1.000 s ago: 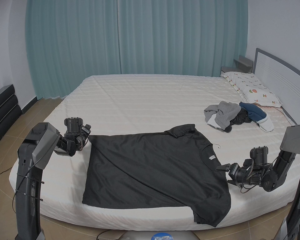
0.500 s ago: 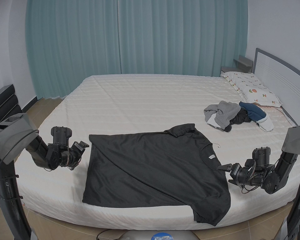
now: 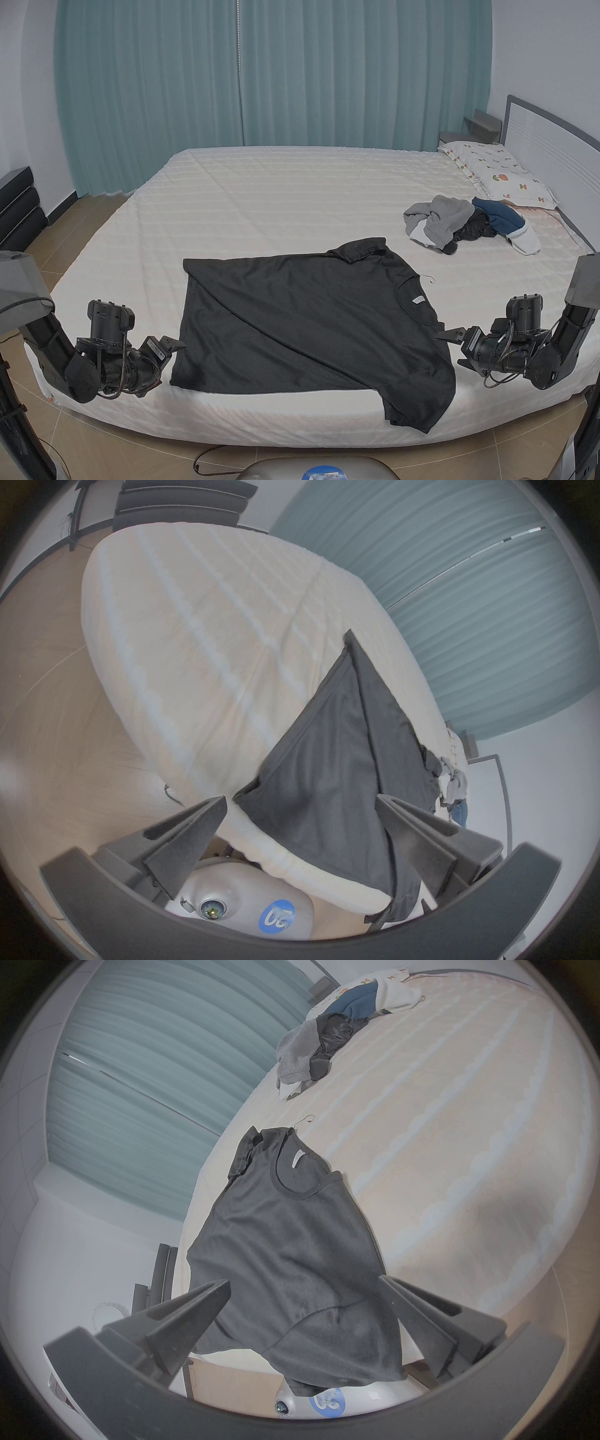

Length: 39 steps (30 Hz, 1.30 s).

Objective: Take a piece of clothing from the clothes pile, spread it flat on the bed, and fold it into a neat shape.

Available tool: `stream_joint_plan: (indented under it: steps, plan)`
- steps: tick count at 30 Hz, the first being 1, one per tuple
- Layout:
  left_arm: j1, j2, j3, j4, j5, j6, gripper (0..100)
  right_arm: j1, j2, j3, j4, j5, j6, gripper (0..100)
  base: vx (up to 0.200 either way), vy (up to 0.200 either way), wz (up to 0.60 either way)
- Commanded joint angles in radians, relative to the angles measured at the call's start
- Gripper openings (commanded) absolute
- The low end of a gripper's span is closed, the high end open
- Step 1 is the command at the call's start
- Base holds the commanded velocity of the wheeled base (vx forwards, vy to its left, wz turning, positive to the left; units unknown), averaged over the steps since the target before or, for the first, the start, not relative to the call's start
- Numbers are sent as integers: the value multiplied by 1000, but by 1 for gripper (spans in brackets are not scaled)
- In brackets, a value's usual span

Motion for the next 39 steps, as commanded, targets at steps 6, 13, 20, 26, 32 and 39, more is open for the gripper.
stream_joint_plan:
  steps: [6, 13, 20, 26, 32, 39]
  plan:
    - [-47, 140, -27, -38, 65, 5, 100, 4, -7, 6, -2, 2, 2, 100, 0, 0, 0]
    - [-53, 206, -99, -36, 135, 8, 100, 5, -7, 4, -2, 2, 2, 100, 0, 0, 0]
    - [-55, 226, -140, -31, 151, 8, 0, 5, -6, 4, -2, 1, 2, 100, 0, 0, 0]
    - [-53, 219, -127, -25, 152, 8, 0, 2, -3, 6, -2, -1, 0, 100, 0, 0, 0]
    - [-32, 170, -59, -27, 154, 10, 0, 10, 8, 7, -1, -1, 0, 100, 0, 0, 0]
    - [8, 94, 19, -27, 154, 68, 0, 10, 28, 6, 2, -3, -7, 100, 0, 0, 0]
